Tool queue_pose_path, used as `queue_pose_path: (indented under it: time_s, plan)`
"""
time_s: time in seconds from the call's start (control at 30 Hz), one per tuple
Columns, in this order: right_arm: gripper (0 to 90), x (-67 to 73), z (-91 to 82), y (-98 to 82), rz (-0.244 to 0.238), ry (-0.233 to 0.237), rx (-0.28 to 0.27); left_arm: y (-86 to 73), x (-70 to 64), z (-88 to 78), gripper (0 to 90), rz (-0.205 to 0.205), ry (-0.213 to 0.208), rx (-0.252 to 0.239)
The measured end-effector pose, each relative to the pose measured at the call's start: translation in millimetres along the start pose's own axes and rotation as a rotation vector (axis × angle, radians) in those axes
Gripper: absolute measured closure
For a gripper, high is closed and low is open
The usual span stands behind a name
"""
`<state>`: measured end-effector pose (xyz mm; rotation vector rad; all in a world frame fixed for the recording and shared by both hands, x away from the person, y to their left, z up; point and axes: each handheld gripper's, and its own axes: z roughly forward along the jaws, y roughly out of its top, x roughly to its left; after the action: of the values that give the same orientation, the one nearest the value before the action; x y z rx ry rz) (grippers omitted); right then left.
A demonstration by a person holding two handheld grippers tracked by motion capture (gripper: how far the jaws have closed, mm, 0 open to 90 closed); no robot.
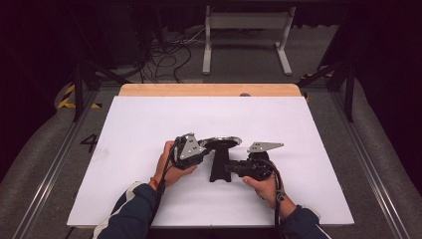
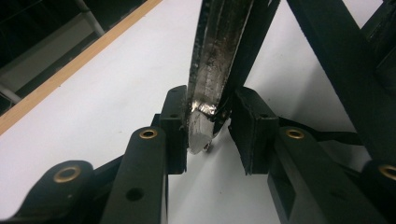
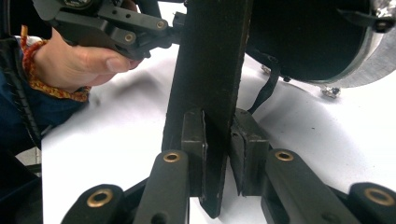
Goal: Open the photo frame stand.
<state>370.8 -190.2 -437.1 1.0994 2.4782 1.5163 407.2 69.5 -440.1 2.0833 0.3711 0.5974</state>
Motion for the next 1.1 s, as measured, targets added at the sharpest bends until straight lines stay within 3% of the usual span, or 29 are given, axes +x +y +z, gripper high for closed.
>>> queue_pose_path:
  time_s: [0.4,0.6,0.77,0.93,1.1]
  plan:
    - [76.6,1.6,1.7,-3.3,-0.049,-0.013,0.016,-2.1,0.9,-1.9,68.1,-0.033,-0.022,0.007]
    - [74.6,6.3,-1.8,-3.8,-0.088,-0.046,-0.004,-3.1,2.6,-3.8,67.5,-0.066,-0.041,-0.004]
    - [71.9,11.8,-11.0,-3.4,-0.144,-0.113,-0.034,-2.7,5.8,-11.9,56.8,-0.082,-0.069,-0.026]
    - [69.3,13.7,-17.8,-1.8,-0.163,-0.137,-0.051,-3.0,8.8,-21.2,48.0,-0.099,-0.073,0.001]
    - [67.9,16.8,-22.3,0.3,-0.192,-0.148,-0.062,-0.2,8.5,-29.8,39.4,-0.080,-0.049,0.031]
